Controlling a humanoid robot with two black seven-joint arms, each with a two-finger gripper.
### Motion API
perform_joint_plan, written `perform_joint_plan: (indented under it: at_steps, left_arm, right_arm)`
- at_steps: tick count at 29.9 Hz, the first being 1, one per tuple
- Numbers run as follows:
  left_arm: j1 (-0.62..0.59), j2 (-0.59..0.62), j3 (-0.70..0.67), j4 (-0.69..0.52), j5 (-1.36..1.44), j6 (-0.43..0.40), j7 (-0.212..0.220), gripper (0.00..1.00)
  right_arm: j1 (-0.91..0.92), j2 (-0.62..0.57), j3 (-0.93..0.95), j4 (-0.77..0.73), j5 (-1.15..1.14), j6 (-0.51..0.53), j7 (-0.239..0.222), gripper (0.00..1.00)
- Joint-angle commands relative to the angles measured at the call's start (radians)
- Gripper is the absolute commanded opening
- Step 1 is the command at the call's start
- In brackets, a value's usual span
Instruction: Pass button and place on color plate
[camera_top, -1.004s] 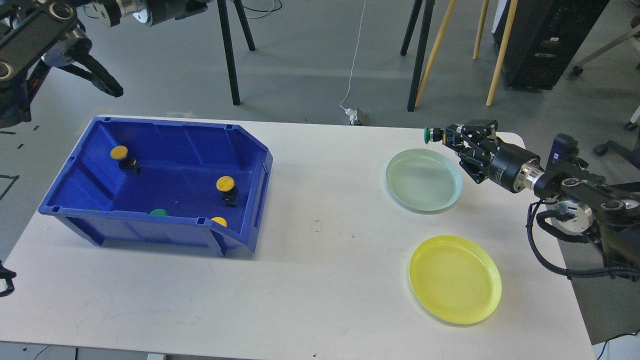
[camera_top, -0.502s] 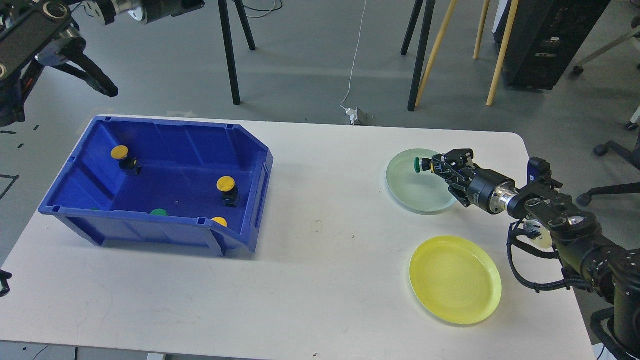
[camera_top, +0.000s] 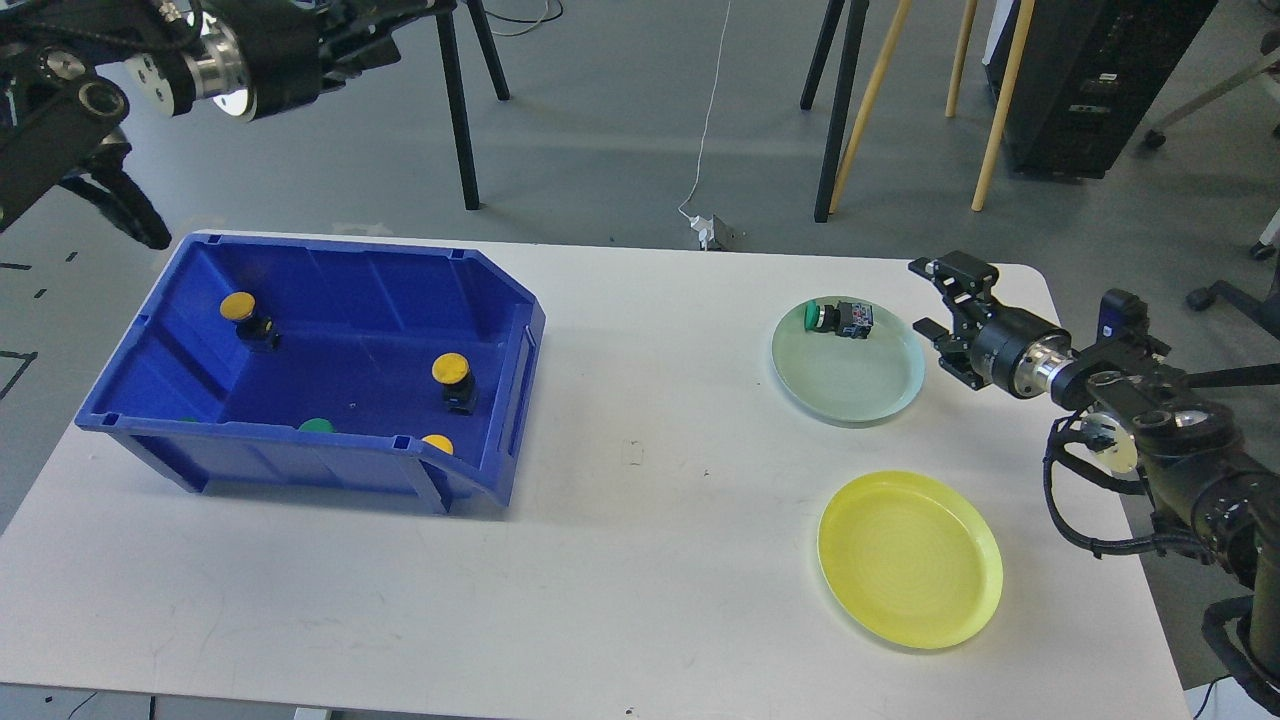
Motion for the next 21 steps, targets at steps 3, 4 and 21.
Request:
perform_joint_plan:
  at_steps: [3,4,21]
  left_arm:
    - [0.070,0.209,0.127,-0.211,0.156,0.000,0.013,0.98]
    - [0.078,0.231,0.150,-0.246,0.174,0.000,0.024,0.98]
    - [0.223,-0.125,0.207,-0.081,0.520,0.000,0.045,0.98]
  right_arm:
    - [0.036,-0.055,0.032,0.003,0.001,0.000,-0.004,0.90]
    - [0.039,-0.065,0.032,0.003,0.001,0.000,-0.004,0.90]
    - [0.085,-0.225,0.042,0.004,0.000,0.000,-0.006,0.91]
